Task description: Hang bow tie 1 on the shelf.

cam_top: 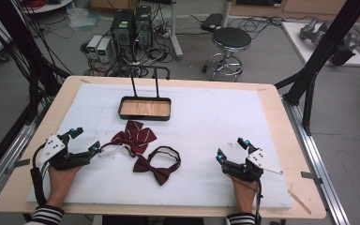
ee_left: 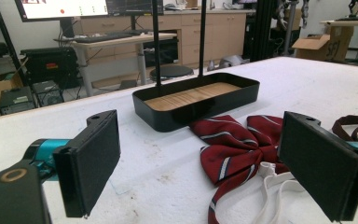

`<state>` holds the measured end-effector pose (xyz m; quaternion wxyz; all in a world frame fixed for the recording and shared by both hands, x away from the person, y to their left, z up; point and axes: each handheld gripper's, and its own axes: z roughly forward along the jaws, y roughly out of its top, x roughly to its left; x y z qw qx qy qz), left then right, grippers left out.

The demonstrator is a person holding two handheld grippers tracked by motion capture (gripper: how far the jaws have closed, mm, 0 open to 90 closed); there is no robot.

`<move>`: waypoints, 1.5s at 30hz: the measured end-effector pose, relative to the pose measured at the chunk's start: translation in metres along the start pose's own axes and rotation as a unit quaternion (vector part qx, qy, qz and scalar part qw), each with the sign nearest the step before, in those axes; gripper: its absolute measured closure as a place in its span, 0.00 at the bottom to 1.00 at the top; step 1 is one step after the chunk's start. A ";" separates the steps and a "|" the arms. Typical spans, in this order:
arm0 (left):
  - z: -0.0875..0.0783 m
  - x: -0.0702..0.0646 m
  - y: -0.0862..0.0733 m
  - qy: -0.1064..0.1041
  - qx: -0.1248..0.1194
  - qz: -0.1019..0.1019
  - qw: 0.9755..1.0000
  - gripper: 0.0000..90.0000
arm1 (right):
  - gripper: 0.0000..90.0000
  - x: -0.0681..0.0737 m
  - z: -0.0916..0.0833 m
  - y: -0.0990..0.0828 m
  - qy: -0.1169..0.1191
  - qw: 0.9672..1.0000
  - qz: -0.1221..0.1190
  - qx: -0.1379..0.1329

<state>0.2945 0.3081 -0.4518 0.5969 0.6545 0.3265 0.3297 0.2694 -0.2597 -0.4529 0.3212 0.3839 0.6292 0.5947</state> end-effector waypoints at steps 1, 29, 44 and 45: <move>0.000 0.000 0.000 0.000 0.000 0.002 1.000 0.15 | 0.11 0.000 0.000 0.000 0.000 1.000 0.001 0.000; 0.002 0.004 0.001 -0.001 0.005 -0.016 1.000 0.15 | 0.11 -0.001 0.000 0.000 0.001 1.000 0.006 0.001; 0.010 0.007 0.026 -0.029 0.032 0.016 0.999 0.15 | 0.11 -0.001 0.000 0.000 0.000 1.000 0.008 0.002; 0.011 0.007 0.029 -0.034 0.034 0.021 0.999 0.15 | 0.11 -0.001 0.000 0.000 0.000 1.000 0.008 0.002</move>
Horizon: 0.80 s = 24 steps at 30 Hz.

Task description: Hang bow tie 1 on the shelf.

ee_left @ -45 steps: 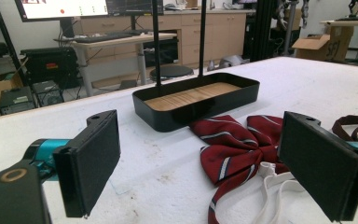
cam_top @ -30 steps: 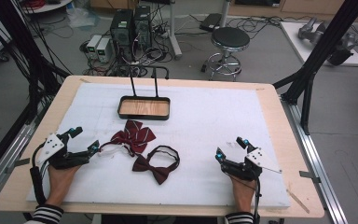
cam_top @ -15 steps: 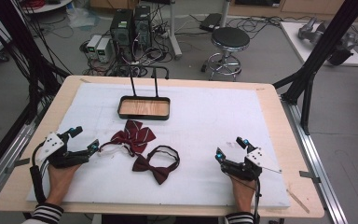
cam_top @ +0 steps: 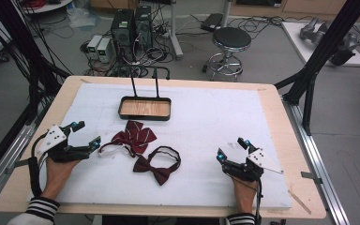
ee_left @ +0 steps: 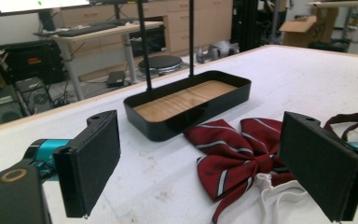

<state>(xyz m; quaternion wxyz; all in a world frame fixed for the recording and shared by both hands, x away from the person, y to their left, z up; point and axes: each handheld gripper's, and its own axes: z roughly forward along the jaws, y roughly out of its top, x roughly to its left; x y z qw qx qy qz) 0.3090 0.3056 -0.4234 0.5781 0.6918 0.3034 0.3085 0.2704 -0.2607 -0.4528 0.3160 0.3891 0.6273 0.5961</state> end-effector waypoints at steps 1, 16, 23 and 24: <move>0.001 0.000 0.003 -0.006 0.003 0.005 1.000 0.15 | 0.11 0.000 0.000 0.000 0.000 1.000 0.001 0.000; 0.030 0.001 0.035 -0.082 0.069 0.036 0.994 0.15 | 0.11 0.000 0.000 0.000 0.001 1.000 0.000 0.001; 0.047 0.000 0.041 -0.105 0.095 0.047 0.989 0.15 | 0.11 0.000 0.000 0.000 0.001 1.000 0.000 0.000; 0.049 0.000 0.042 -0.108 0.099 0.050 0.988 0.15 | 0.11 0.000 0.000 0.000 0.001 1.000 0.002 0.000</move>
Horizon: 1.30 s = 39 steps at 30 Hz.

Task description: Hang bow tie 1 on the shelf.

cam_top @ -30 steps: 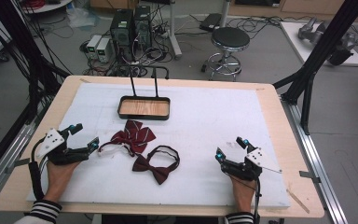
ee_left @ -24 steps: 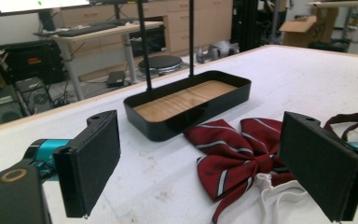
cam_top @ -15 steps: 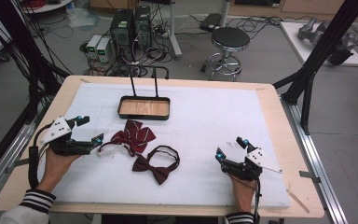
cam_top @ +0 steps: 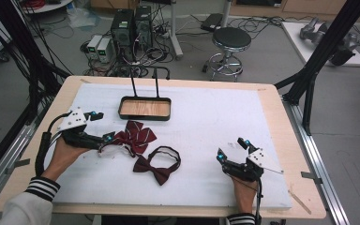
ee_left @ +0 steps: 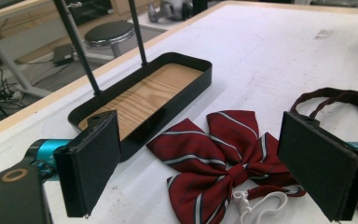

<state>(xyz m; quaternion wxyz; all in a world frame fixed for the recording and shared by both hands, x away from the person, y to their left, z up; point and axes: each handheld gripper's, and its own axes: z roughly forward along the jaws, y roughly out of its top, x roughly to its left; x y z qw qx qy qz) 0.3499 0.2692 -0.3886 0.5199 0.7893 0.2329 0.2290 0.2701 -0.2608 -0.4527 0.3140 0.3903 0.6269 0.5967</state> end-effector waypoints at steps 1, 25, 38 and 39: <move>0.003 0.001 0.002 -0.006 0.006 0.002 1.000 0.15 | 0.11 0.000 0.000 0.000 0.000 1.000 0.000 0.000; 0.048 0.002 0.018 -0.082 0.113 0.071 0.988 0.20 | 0.11 -0.001 0.000 0.000 0.001 1.000 -0.002 -0.005; 0.063 -0.003 0.024 -0.120 0.156 0.103 0.975 0.20 | 0.11 -0.001 0.000 0.000 0.003 1.000 0.000 -0.005; 0.065 -0.003 0.023 -0.121 0.155 0.103 0.975 0.21 | 0.11 -0.001 0.000 0.000 0.002 1.000 0.002 -0.004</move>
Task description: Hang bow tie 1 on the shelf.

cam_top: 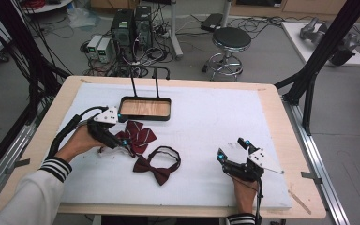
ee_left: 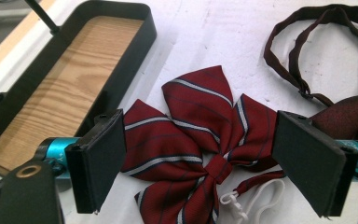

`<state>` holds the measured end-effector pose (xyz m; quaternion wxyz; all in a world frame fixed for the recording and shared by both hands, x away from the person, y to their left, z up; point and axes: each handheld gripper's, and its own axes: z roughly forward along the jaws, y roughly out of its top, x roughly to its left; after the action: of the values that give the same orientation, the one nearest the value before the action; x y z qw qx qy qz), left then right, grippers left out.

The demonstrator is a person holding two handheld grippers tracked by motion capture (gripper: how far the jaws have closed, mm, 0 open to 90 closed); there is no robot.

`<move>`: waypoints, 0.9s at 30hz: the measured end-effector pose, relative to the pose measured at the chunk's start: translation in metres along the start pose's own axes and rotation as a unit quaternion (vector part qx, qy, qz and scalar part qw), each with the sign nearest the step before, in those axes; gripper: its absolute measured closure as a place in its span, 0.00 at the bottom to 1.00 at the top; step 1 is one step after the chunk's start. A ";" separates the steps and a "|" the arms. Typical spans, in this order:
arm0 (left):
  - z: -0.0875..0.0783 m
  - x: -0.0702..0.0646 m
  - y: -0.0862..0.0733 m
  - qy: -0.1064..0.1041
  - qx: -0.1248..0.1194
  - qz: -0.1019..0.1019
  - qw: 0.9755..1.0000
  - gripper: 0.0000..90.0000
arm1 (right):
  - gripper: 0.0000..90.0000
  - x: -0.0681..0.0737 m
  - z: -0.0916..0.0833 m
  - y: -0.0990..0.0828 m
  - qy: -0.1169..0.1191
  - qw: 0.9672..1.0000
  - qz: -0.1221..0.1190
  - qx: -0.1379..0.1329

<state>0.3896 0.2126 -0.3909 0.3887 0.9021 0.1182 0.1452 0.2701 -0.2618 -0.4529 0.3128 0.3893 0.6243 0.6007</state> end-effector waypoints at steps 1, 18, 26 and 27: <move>0.001 0.000 0.000 0.000 0.007 0.001 1.000 0.21 | 0.11 0.000 0.000 0.000 0.000 1.000 0.000 0.000; 0.024 0.007 0.002 -0.050 0.091 0.007 0.995 0.25 | 0.11 0.000 0.000 0.000 -0.002 1.000 0.000 -0.003; 0.028 0.007 0.008 -0.049 0.105 0.028 0.993 0.32 | 0.11 0.000 -0.001 0.000 -0.002 1.000 0.002 -0.004; 0.028 0.008 0.008 -0.049 0.107 0.031 0.993 0.35 | 0.11 0.000 -0.001 0.000 -0.002 1.000 0.003 -0.004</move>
<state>0.4078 0.1910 -0.4023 0.2904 0.9479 0.0860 0.0991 0.2695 -0.2622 -0.4531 0.3134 0.3911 0.6204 0.6033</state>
